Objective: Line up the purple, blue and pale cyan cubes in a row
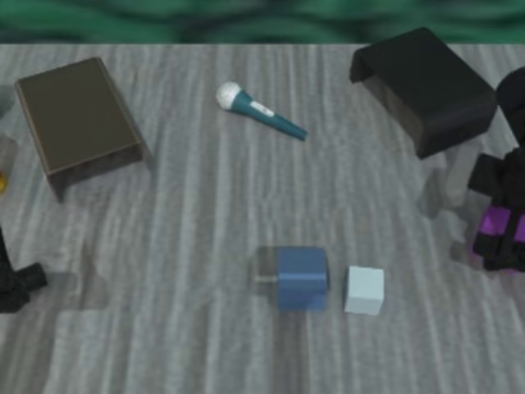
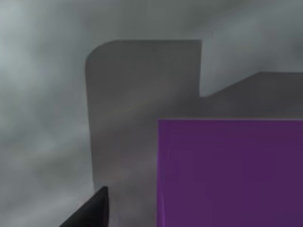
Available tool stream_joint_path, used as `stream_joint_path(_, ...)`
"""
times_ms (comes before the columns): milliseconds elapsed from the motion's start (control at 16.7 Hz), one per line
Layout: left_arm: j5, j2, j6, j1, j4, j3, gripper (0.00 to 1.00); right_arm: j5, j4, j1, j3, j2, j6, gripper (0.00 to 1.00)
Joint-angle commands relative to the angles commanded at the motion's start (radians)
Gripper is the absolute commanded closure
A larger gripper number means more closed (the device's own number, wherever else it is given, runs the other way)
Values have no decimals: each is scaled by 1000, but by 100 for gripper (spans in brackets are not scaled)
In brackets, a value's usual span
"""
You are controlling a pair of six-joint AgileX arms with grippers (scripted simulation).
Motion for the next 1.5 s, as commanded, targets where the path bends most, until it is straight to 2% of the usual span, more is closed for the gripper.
stream_joint_path(300, 0, 0, 0, 0, 0, 0, 0, 0, 19, 0, -12, 10, 0, 0)
stream_joint_path(1080, 0, 0, 0, 0, 0, 0, 0, 0, 19, 0, -12, 10, 0, 98)
stream_joint_path(1500, 0, 0, 0, 0, 0, 0, 0, 0, 19, 0, -12, 10, 0, 100)
